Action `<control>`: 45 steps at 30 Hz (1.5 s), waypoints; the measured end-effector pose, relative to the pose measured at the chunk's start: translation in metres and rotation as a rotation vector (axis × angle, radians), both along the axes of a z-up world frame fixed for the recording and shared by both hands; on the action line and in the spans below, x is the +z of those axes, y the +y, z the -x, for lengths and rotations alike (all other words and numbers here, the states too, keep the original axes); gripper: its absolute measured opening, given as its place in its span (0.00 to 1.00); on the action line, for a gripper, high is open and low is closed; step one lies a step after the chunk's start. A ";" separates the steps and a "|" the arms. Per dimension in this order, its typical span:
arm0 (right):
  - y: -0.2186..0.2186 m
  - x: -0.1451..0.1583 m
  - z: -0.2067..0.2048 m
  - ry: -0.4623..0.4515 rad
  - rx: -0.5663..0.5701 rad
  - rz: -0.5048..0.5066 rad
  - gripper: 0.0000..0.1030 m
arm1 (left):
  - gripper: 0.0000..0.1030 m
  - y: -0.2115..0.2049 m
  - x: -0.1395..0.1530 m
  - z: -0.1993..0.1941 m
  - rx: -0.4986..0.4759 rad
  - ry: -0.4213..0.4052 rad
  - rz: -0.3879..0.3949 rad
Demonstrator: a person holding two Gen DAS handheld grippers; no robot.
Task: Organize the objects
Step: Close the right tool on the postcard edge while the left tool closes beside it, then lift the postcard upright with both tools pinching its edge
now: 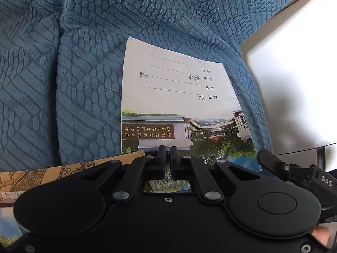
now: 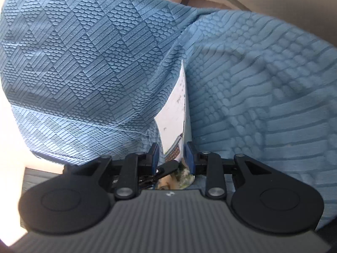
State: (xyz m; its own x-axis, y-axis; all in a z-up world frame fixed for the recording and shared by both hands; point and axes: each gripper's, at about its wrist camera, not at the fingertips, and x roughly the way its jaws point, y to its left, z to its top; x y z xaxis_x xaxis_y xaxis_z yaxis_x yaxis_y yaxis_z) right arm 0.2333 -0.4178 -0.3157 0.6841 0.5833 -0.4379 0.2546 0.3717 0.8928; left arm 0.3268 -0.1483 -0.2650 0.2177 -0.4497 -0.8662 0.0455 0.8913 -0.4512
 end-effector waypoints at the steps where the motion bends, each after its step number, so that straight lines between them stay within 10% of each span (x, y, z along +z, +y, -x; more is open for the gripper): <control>1: 0.003 -0.002 -0.005 0.009 0.007 0.016 0.30 | 0.04 0.001 0.000 0.000 0.003 0.002 0.003; 13: 0.034 0.011 -0.022 0.007 0.000 0.147 0.05 | 0.12 0.000 0.007 -0.002 -0.011 -0.005 0.025; 17: 0.035 0.022 -0.022 0.006 -0.020 0.137 0.05 | 0.38 0.009 0.020 -0.001 0.047 -0.001 0.106; 30: 0.047 0.060 -0.041 -0.037 -0.062 0.134 0.05 | 0.54 0.032 0.052 0.016 0.135 0.077 0.519; 45: 0.045 0.074 -0.034 -0.012 -0.125 0.075 0.05 | 0.65 0.047 0.001 0.018 0.391 0.202 0.712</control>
State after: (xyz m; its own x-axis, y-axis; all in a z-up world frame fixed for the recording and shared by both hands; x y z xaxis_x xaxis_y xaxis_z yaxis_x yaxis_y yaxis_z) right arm 0.2673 -0.3732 -0.2420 0.7548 0.4595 -0.4681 0.2921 0.4036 0.8671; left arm 0.3083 -0.1010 -0.2644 0.3429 -0.8284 -0.4429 -0.3496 0.3251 -0.8787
